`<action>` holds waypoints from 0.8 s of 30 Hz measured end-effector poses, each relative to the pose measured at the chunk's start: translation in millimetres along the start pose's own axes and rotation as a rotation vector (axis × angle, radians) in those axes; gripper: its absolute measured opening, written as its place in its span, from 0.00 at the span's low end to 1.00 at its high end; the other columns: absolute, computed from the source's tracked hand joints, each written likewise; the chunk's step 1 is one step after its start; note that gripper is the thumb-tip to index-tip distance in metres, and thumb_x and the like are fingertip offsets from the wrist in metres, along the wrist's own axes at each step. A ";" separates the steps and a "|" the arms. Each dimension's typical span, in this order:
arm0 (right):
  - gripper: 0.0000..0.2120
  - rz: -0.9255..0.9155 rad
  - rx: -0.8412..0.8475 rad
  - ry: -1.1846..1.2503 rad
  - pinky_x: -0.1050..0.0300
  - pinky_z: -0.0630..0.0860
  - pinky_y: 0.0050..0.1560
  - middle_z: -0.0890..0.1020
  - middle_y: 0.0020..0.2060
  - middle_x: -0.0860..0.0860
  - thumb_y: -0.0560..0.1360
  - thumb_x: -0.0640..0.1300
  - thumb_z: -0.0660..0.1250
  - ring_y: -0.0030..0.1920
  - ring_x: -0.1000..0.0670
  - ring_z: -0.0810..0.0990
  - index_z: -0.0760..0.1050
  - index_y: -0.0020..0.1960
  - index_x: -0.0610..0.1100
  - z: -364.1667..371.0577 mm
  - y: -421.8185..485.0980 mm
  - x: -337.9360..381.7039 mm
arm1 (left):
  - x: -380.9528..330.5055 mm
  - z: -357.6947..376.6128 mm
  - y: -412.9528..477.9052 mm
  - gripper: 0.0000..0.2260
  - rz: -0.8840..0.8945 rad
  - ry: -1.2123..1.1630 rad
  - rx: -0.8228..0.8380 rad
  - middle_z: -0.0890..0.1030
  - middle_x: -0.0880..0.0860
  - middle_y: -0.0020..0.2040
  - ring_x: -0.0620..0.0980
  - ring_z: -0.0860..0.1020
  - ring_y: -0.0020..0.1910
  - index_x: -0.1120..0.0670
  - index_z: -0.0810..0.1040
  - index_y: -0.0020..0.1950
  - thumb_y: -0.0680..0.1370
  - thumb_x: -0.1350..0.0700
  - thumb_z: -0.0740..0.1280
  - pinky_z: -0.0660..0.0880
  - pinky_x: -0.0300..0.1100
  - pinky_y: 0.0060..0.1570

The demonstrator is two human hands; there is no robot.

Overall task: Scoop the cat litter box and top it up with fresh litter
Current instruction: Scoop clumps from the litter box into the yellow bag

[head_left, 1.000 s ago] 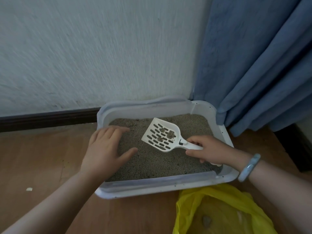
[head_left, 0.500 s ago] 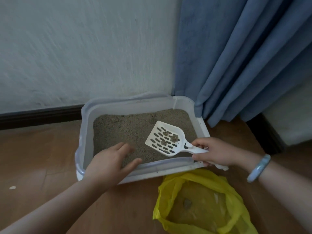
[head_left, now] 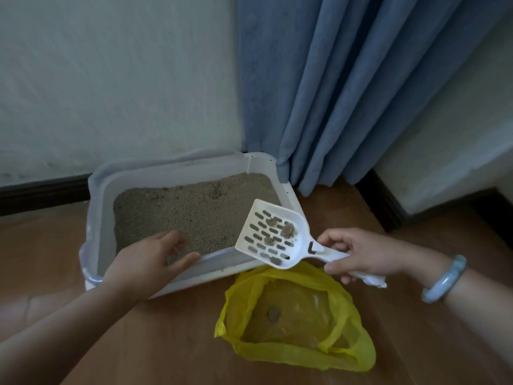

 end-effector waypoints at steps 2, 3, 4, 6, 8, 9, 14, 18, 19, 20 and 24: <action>0.12 0.037 0.043 -0.017 0.51 0.78 0.40 0.81 0.38 0.51 0.72 0.38 0.72 0.34 0.50 0.81 0.74 0.52 0.49 7.2 -7.1 -10.8 | 1.2 0.7 -0.5 0.28 -0.010 -0.012 0.000 0.75 0.38 0.44 0.40 0.75 0.42 0.41 0.73 0.52 0.66 0.26 0.48 0.73 0.40 0.37; 0.13 0.056 0.062 -0.027 0.51 0.78 0.41 0.81 0.38 0.51 0.72 0.38 0.72 0.34 0.50 0.80 0.74 0.52 0.49 12.3 -9.5 -16.1 | 1.5 0.7 -0.8 0.26 -0.016 -0.020 0.002 0.75 0.39 0.44 0.41 0.76 0.42 0.40 0.72 0.51 0.66 0.25 0.49 0.73 0.40 0.38; 0.13 0.071 0.079 -0.045 0.51 0.78 0.42 0.80 0.37 0.51 0.72 0.38 0.72 0.34 0.50 0.80 0.74 0.52 0.49 17.6 -11.0 -20.9 | 1.2 1.0 -0.8 0.24 -0.019 -0.026 0.007 0.75 0.39 0.44 0.42 0.76 0.42 0.40 0.72 0.50 0.67 0.25 0.52 0.73 0.41 0.38; 0.13 0.086 0.110 -0.095 0.51 0.78 0.42 0.79 0.34 0.53 0.72 0.39 0.72 0.34 0.52 0.80 0.73 0.52 0.50 26.8 -12.4 -28.9 | 0.0 1.1 -0.5 0.20 -0.021 -0.044 0.015 0.77 0.41 0.45 0.43 0.77 0.43 0.39 0.71 0.48 0.69 0.27 0.56 0.73 0.42 0.39; 0.13 0.097 0.127 -0.135 0.59 0.77 0.37 0.79 0.31 0.55 0.72 0.38 0.71 0.31 0.55 0.79 0.72 0.53 0.48 33.0 -12.2 -35.2 | -1.1 0.8 -0.9 0.17 -0.033 -0.058 0.035 0.77 0.42 0.44 0.43 0.77 0.43 0.40 0.71 0.48 0.68 0.30 0.56 0.74 0.42 0.39; 0.14 0.104 0.124 -0.154 0.62 0.75 0.34 0.79 0.31 0.55 0.73 0.38 0.71 0.30 0.56 0.79 0.72 0.54 0.47 35.4 -11.6 -38.2 | -2.1 0.5 -1.0 0.17 -0.037 -0.064 0.045 0.77 0.42 0.44 0.44 0.77 0.43 0.40 0.71 0.48 0.68 0.31 0.55 0.74 0.42 0.39; 0.14 0.114 0.081 -0.180 0.66 0.72 0.30 0.78 0.31 0.54 0.73 0.39 0.71 0.30 0.54 0.80 0.70 0.55 0.45 46.4 -7.0 -57.5 | -8.6 -2.6 0.2 0.16 -0.057 -0.070 0.058 0.76 0.43 0.44 0.44 0.76 0.42 0.44 0.74 0.51 0.71 0.36 0.60 0.71 0.42 0.38; 0.14 0.060 0.024 -0.197 0.56 0.75 0.40 0.79 0.38 0.49 0.73 0.47 0.71 0.34 0.51 0.79 0.72 0.56 0.50 51.5 -4.6 -69.2 | -14.8 0.6 1.4 0.12 -0.081 -0.115 0.071 0.77 0.43 0.45 0.41 0.75 0.41 0.44 0.74 0.52 0.73 0.39 0.64 0.72 0.44 0.41; 0.12 0.048 0.009 -0.200 0.55 0.75 0.41 0.79 0.38 0.49 0.74 0.49 0.70 0.35 0.52 0.79 0.73 0.56 0.52 52.2 -4.4 -71.7 | -16.2 1.4 2.3 0.11 -0.090 -0.131 0.075 0.77 0.43 0.46 0.40 0.75 0.41 0.44 0.74 0.53 0.74 0.41 0.65 0.73 0.44 0.42; 0.10 0.042 -0.004 -0.201 0.56 0.74 0.42 0.79 0.38 0.50 0.75 0.51 0.67 0.36 0.52 0.79 0.74 0.55 0.54 52.5 -4.5 -73.5 | -17.1 2.1 2.8 0.10 -0.101 -0.146 0.081 0.78 0.44 0.46 0.39 0.75 0.41 0.44 0.75 0.52 0.74 0.42 0.66 0.73 0.44 0.43; 0.09 0.015 -0.070 -0.233 0.61 0.73 0.42 0.77 0.36 0.51 0.79 0.48 0.60 0.36 0.56 0.79 0.74 0.53 0.61 51.2 -4.6 -79.8 | -17.0 3.2 5.5 0.07 -0.125 -0.200 0.079 0.79 0.44 0.46 0.41 0.77 0.42 0.43 0.74 0.50 0.74 0.44 0.67 0.74 0.47 0.45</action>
Point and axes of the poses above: each hand's wrist, its own y-axis towards the middle knuckle, its own z-axis out of the palm, x = y × z, the point moved 2 cm from there along y, towards the middle knuckle
